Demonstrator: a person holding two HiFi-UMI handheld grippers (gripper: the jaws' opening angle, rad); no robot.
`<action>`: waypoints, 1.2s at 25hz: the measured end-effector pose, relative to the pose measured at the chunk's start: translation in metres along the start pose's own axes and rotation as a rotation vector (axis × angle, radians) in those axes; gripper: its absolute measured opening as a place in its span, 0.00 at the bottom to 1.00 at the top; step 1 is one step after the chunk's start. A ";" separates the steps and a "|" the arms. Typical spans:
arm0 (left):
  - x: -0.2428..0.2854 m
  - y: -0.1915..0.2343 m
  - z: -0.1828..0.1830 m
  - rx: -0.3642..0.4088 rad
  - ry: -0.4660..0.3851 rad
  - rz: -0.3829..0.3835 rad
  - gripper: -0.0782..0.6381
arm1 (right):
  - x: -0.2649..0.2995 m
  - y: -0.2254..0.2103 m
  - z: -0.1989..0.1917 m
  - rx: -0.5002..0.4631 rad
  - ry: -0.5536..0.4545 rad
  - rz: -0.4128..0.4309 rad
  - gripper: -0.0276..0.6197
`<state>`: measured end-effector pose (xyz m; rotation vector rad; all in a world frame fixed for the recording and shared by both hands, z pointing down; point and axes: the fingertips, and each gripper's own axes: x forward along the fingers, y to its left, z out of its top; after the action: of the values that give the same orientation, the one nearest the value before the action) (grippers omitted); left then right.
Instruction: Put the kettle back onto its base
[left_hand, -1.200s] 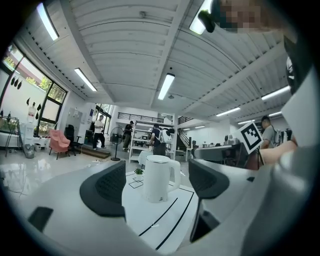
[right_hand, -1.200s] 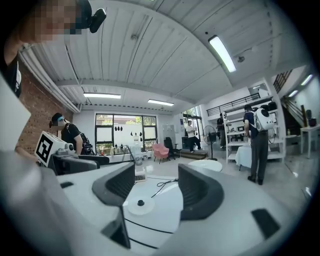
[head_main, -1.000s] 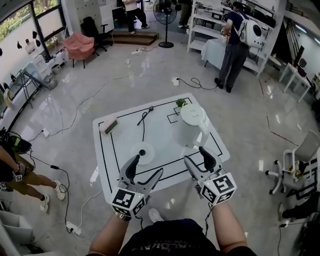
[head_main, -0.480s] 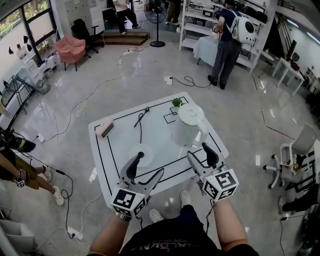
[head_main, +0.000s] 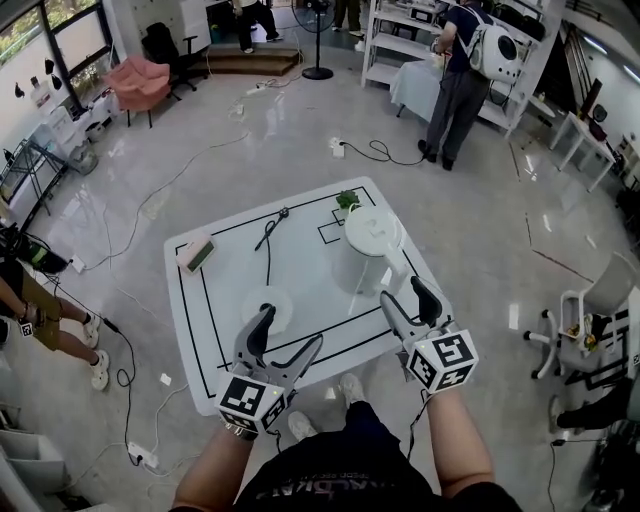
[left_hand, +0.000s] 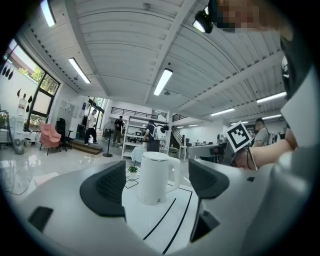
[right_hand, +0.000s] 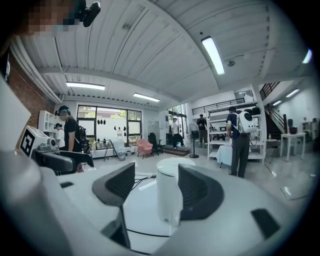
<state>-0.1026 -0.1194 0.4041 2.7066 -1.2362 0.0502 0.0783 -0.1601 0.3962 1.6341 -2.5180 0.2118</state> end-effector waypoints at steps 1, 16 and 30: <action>0.006 -0.001 0.000 -0.001 0.002 0.002 0.64 | 0.003 -0.006 -0.001 0.002 0.005 0.004 0.44; 0.073 -0.024 -0.010 -0.014 0.056 0.021 0.64 | 0.047 -0.061 -0.044 0.043 0.113 0.058 0.44; 0.087 -0.017 -0.019 -0.034 0.077 0.093 0.64 | 0.089 -0.069 -0.099 0.000 0.271 0.096 0.43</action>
<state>-0.0318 -0.1703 0.4290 2.5914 -1.3275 0.1420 0.1088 -0.2490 0.5129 1.3800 -2.3893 0.4126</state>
